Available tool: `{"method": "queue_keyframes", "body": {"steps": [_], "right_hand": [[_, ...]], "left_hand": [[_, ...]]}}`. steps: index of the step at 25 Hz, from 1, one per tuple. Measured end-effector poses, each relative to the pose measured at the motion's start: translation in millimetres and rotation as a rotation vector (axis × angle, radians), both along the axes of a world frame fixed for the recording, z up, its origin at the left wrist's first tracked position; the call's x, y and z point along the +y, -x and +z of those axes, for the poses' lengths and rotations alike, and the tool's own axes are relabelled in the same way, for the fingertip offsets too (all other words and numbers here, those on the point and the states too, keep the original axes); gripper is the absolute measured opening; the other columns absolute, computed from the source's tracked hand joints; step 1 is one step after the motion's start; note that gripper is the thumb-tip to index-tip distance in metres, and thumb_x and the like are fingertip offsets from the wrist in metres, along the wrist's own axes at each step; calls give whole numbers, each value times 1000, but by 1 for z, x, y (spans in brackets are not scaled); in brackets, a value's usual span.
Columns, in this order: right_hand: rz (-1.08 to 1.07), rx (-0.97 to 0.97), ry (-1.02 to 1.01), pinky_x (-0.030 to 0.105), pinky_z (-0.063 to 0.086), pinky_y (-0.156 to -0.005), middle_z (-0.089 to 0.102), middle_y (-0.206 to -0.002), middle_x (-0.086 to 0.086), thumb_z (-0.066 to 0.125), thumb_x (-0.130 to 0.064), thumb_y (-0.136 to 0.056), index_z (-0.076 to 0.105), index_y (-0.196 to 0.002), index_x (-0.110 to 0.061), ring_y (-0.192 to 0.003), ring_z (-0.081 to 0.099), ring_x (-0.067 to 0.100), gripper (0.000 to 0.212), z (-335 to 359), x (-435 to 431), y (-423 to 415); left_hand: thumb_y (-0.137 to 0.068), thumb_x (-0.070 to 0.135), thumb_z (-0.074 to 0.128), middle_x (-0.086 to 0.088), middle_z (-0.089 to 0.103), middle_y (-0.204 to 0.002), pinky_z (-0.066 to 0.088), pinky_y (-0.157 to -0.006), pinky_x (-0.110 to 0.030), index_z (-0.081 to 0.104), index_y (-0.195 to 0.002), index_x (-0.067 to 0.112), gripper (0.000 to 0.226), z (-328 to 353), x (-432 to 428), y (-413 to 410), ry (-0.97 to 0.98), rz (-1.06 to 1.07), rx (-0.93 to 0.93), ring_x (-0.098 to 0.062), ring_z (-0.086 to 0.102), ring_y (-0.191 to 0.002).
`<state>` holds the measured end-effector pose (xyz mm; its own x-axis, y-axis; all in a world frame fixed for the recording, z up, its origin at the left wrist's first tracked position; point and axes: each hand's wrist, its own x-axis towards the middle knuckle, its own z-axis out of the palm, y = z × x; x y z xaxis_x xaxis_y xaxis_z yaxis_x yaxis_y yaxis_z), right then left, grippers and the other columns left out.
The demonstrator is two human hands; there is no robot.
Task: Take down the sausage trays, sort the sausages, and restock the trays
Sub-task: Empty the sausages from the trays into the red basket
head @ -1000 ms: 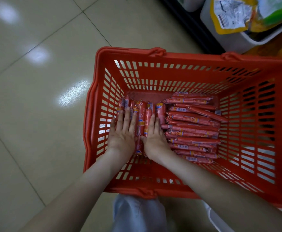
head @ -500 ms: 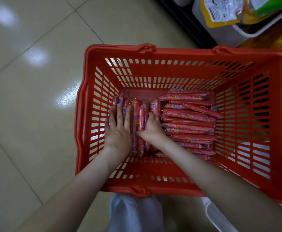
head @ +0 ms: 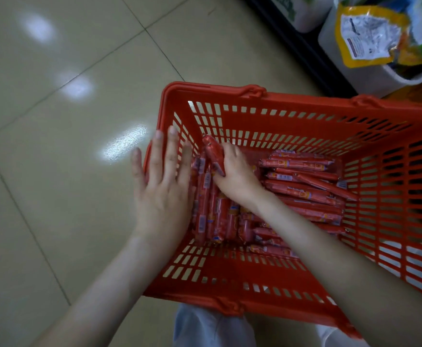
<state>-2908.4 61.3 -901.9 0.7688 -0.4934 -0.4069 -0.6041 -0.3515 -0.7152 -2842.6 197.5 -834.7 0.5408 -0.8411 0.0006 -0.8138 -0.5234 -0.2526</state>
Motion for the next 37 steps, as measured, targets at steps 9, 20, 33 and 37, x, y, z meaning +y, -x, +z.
{"method": "queue_keyframes", "body": {"steps": [9, 20, 33, 37], "right_hand": [[-152, 237, -136, 34, 13, -115, 6, -154, 10, 64, -25, -88, -2, -150, -9, -142, 9, 28, 92, 18, 80, -9], [103, 177, 83, 39, 19, -113, 4, -157, 4, 45, -35, -96, -14, -150, -17, -142, 17, 25, 82, 17, 88, 4], [-36, 60, 374, 36, 16, -115, 23, -155, 10, 47, -24, -93, 16, -151, -12, -141, 20, 26, 67, 83, 6, 120], [-294, 15, 590, 37, 33, -105, 55, -127, 17, 39, -24, -88, 50, -131, -1, -118, 49, 30, 50, 121, -19, 258]], "left_hand": [[-86, 16, 25, -21, 5, -157, 17, -116, -51, 13, -149, -2, 67, -8, 6, -21, 40, 14, 95, -35, 6, -145], [-94, 22, 24, -25, 11, -155, 18, -115, -51, 25, -147, -2, 57, -10, 5, -20, 62, 2, 61, -39, 12, -143], [-82, 25, 49, -28, 49, -134, 34, -107, -48, 57, -126, 0, 52, 19, -52, 84, 143, -195, 292, -41, 48, -125], [-85, 22, 47, -22, 56, -129, 45, -97, -42, 56, -126, 1, 48, 47, -94, 197, 277, -493, 542, -36, 58, -113]]}}
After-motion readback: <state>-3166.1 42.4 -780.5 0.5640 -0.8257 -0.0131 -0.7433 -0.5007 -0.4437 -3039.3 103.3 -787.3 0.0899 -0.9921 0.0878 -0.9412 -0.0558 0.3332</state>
